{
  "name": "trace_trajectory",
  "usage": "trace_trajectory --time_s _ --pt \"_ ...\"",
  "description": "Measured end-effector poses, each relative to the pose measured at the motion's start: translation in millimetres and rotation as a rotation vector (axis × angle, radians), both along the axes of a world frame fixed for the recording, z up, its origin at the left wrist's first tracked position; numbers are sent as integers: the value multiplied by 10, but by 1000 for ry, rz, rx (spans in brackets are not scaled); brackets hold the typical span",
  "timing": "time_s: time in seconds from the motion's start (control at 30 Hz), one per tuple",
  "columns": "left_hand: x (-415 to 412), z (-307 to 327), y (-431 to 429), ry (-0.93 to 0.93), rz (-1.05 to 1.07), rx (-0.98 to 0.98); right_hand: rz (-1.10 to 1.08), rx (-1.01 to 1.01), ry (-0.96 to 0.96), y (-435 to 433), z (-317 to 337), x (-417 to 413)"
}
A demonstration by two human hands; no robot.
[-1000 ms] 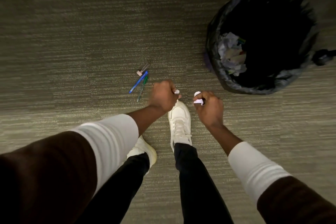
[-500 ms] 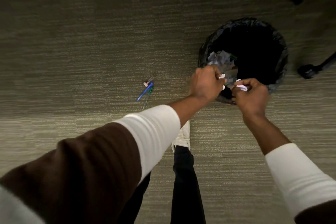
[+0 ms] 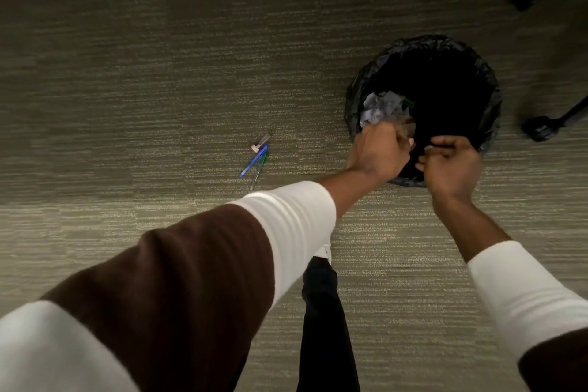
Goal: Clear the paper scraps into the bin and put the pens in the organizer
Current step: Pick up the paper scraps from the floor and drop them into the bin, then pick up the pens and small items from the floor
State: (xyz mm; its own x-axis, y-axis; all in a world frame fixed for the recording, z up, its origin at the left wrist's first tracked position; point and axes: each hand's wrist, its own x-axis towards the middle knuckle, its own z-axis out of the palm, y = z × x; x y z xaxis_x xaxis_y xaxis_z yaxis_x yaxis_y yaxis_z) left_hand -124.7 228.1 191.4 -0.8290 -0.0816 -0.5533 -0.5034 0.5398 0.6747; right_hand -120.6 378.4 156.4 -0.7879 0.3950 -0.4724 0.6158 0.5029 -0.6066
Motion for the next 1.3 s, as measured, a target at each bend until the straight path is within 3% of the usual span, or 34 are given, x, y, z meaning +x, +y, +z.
trace_trajectory --time_s 0.23,0.4,0.57,0.8,1.0,1.13,1.3 --pt "343 -216 -584 -58 58 -55 187 -17 -13 -450 21 353" --pt "744 -524 -1344 -133 92 -181 387 -84 -197 -998 -216 698" --pt "1084 -915 -2202 -251 2 -348 457 -170 -583 -1634 -732 977" --pt "1073 -1917 -3010 -338 -64 -541 526 -156 -706 -2496 -1849 1037" --pt "765 -2701 -3198 -232 -113 -463 824 124 -609 -2932 -2614 965" --pt "595 -2960 -3127 -197 -241 -396 812 168 -460 -3106 -2881 937" --pt "584 -3102 -3000 -137 -347 -492 792 163 -490 -3335 -2969 957"
